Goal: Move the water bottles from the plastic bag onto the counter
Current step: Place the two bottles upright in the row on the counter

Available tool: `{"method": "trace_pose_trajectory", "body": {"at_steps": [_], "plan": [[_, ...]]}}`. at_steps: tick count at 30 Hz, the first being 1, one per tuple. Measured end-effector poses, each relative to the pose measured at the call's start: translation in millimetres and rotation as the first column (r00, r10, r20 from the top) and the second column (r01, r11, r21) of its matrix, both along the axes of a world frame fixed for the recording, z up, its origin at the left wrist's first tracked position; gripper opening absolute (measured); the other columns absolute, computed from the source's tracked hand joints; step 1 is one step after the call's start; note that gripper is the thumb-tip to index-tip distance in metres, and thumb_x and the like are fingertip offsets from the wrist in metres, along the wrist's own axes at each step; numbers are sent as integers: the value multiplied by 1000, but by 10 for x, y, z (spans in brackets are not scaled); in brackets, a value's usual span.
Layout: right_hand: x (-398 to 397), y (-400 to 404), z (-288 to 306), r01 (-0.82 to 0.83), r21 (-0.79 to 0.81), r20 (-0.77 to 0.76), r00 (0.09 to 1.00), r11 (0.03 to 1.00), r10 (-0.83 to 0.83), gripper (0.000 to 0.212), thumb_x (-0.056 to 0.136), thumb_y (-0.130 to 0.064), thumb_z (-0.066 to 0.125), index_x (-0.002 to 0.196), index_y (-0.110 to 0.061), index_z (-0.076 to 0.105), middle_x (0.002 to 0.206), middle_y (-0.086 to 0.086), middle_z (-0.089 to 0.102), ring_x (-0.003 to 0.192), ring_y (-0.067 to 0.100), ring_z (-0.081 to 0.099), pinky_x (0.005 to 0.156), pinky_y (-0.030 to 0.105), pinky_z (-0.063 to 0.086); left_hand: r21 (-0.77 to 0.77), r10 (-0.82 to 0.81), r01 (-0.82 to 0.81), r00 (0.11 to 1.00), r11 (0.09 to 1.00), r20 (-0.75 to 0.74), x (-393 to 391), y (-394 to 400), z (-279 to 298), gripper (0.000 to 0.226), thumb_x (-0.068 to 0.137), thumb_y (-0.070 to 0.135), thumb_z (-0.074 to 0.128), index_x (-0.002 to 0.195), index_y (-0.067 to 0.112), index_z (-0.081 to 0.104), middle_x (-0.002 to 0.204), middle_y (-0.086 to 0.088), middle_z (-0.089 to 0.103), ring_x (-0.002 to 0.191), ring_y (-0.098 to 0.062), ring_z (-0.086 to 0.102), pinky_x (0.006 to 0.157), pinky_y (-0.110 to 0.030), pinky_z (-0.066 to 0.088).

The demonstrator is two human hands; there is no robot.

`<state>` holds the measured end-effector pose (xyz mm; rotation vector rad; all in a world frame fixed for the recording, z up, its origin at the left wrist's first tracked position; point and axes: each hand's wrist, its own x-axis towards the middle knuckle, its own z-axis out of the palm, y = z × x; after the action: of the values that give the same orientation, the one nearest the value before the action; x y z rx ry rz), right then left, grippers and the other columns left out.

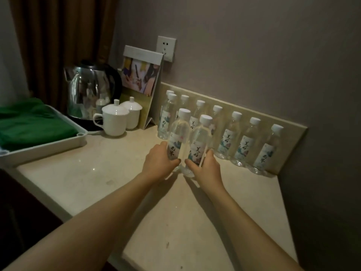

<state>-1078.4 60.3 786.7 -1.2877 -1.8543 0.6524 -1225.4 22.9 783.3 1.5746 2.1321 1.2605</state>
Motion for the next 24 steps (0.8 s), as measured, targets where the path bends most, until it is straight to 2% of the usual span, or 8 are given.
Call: {"method": "trace_pose_trajectory", "body": {"at_steps": [2, 6, 10, 13, 17, 24], "plan": [[-34, 115, 4, 1, 5, -10, 1000, 1000, 0, 49, 83, -34, 74, 119, -18, 45, 122, 4, 61, 111, 22, 61, 91, 36, 53, 14, 1, -2, 1000, 1000, 15, -16, 117, 12, 51, 79, 37, 78, 120, 18, 53, 117, -1, 64, 102, -20, 62, 83, -34, 53], [-110, 300, -13, 18, 14, -29, 999, 1000, -17, 50, 85, -34, 72, 120, -17, 40, 125, 5, 59, 113, 23, 61, 92, 39, 53, 35, 42, -46, 994, 998, 103, 0, 312, 24, 58, 81, 31, 78, 128, 16, 47, 128, -6, 62, 114, -26, 63, 92, -41, 56], [-192, 455, -10, 62, -3, -19, 998, 998, -62, 48, 87, -35, 69, 117, -13, 40, 124, 9, 58, 113, 26, 60, 88, 36, 51, 40, 49, -53, 995, 998, 87, -42, 507, 12, 41, 83, 29, 76, 116, 18, 53, 122, -4, 65, 112, -22, 64, 90, -36, 56], [-238, 567, 9, 85, -3, 3, 996, 996, -85, 47, 89, -36, 66, 121, -11, 41, 123, 9, 56, 112, 25, 58, 81, 30, 45, 49, 55, -59, 996, 997, 75, -95, 660, 6, 44, 83, 32, 76, 119, 18, 55, 122, -3, 64, 113, -22, 63, 93, -40, 56], [-332, 689, -1, 130, -3, 1, 992, 992, -130, 49, 90, -36, 65, 125, -11, 43, 126, 8, 55, 115, 24, 55, 83, 28, 43, 62, 81, -83, 996, 995, 30, -172, 853, -33, 45, 82, 36, 76, 118, 20, 56, 120, -2, 58, 109, -20, 61, 90, -39, 57], [-543, 862, -24, 257, 13, 17, 966, 966, -257, 47, 90, -40, 64, 125, -15, 45, 128, 5, 53, 116, 22, 53, 84, 28, 41, 63, -17, 15, 999, 998, 29, -331, 1225, -63, 37, 84, 36, 73, 113, 22, 54, 112, 1, 65, 102, -18, 67, 83, -37, 59]]}}
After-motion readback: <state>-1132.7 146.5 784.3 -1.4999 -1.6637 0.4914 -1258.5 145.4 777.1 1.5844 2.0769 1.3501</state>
